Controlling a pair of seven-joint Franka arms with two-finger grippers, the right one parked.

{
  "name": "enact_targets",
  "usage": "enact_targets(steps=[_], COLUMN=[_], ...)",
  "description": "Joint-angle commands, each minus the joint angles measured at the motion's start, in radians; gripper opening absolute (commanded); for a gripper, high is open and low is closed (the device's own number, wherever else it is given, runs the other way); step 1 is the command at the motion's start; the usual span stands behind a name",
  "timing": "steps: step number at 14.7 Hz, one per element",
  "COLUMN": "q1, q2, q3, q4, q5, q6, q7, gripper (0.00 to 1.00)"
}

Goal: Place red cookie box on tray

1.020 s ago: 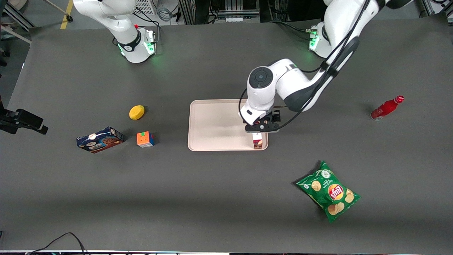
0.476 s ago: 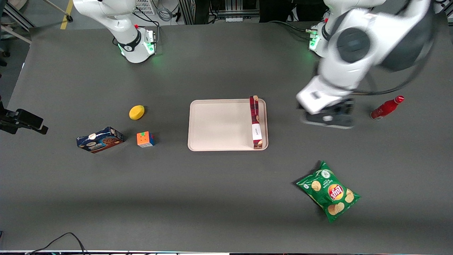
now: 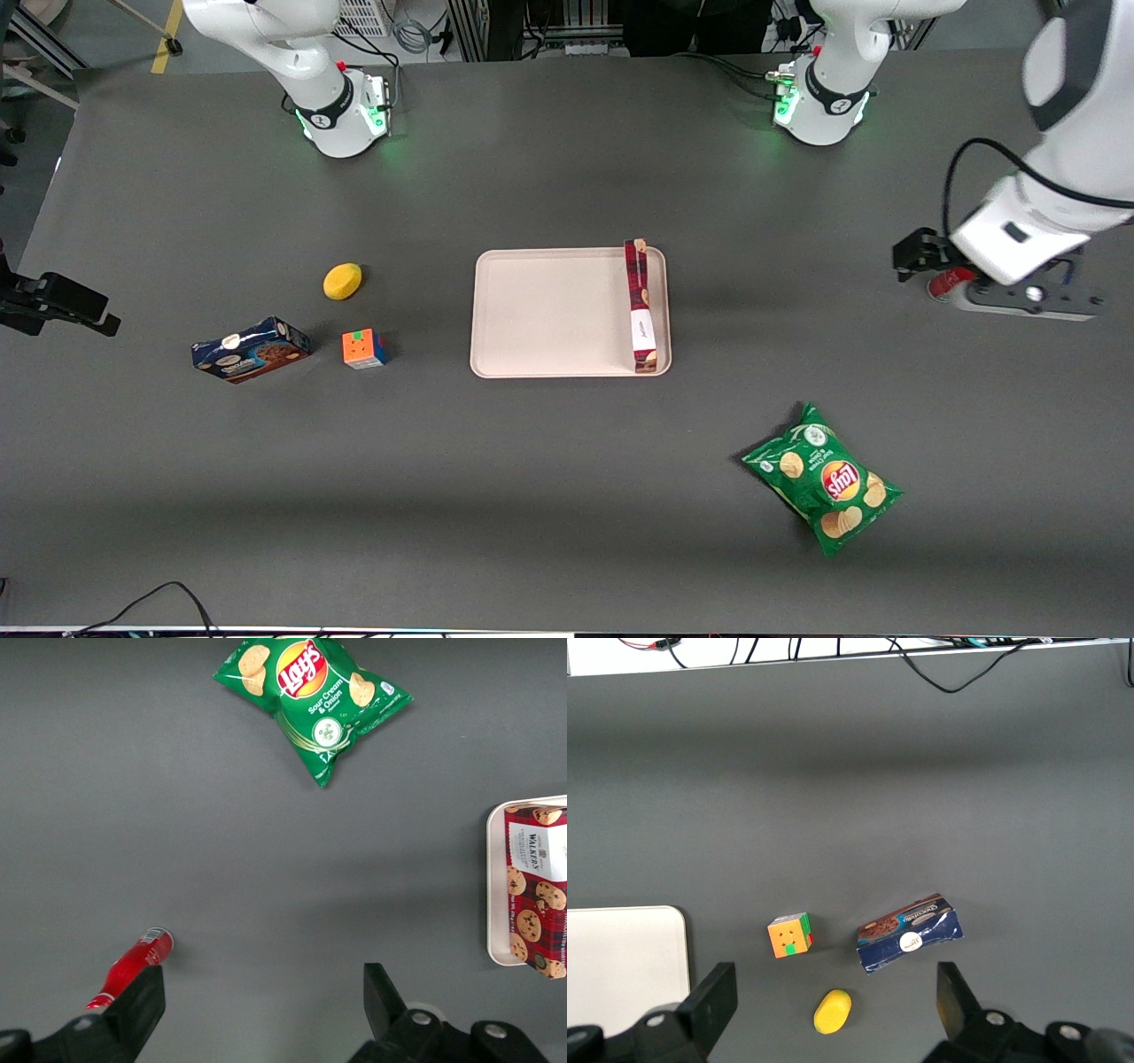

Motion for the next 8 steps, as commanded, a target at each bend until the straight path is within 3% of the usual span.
enact_targets(steps=[1, 8], q1=[-0.018, -0.017], q2=[-0.031, -0.045], q3=[0.023, 0.026], q4=[-0.015, 0.025], q5=[-0.047, -0.037], q6=[0.009, -0.052], q7=[0.003, 0.003], gripper=[1.00, 1.00])
